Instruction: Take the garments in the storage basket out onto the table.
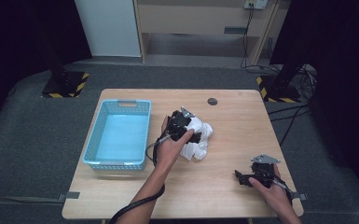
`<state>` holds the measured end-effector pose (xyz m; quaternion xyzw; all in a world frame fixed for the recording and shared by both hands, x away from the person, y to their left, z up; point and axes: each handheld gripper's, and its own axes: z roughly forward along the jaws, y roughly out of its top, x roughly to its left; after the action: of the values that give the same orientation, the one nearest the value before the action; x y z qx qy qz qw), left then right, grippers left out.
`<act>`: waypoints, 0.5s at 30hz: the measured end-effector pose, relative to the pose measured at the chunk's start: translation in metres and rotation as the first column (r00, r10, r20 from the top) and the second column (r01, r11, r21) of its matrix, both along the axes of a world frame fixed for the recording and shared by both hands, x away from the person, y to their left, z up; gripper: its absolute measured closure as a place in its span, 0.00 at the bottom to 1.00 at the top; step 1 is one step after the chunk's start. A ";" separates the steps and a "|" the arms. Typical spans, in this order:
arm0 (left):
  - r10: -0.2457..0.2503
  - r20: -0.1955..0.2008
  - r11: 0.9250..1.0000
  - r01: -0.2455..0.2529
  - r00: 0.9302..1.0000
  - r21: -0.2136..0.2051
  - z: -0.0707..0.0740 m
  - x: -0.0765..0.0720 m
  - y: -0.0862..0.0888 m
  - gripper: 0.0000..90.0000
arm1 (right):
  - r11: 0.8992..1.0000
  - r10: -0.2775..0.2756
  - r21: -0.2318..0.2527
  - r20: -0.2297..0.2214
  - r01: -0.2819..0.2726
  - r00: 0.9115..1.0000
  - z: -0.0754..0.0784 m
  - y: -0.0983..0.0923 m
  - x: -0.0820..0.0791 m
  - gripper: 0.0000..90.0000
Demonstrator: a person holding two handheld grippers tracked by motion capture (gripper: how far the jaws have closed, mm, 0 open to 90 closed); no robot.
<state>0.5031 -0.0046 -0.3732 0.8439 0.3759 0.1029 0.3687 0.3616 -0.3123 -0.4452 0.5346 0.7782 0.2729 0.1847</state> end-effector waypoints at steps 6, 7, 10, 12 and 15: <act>-0.005 0.017 1.000 0.005 1.000 -0.013 0.005 -0.002 0.001 0.05 | 1.000 0.000 0.000 0.000 0.000 1.000 0.000 0.000 0.000 0.01; -0.007 0.019 1.000 0.007 1.000 -0.014 0.006 -0.003 0.000 0.04 | 1.000 0.001 0.000 0.000 -0.001 1.000 0.000 0.000 0.000 0.01; -0.017 0.036 1.000 0.017 0.999 -0.017 0.008 -0.004 -0.001 0.04 | 1.000 0.000 0.000 0.000 0.000 1.000 0.000 0.000 0.000 0.01; -0.023 0.051 1.000 0.024 0.998 -0.014 0.010 -0.006 -0.003 0.04 | 1.000 0.001 0.000 0.000 -0.001 1.000 0.000 0.000 0.000 0.01; -0.036 0.058 0.999 0.036 0.998 -0.011 0.012 -0.008 -0.004 0.03 | 1.000 0.001 0.000 0.000 -0.001 1.000 0.000 0.000 0.000 0.01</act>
<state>0.4954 -0.0083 -0.3612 0.8449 0.3504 0.1184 0.3864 0.3616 -0.3124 -0.4452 0.5343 0.7785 0.2730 0.1844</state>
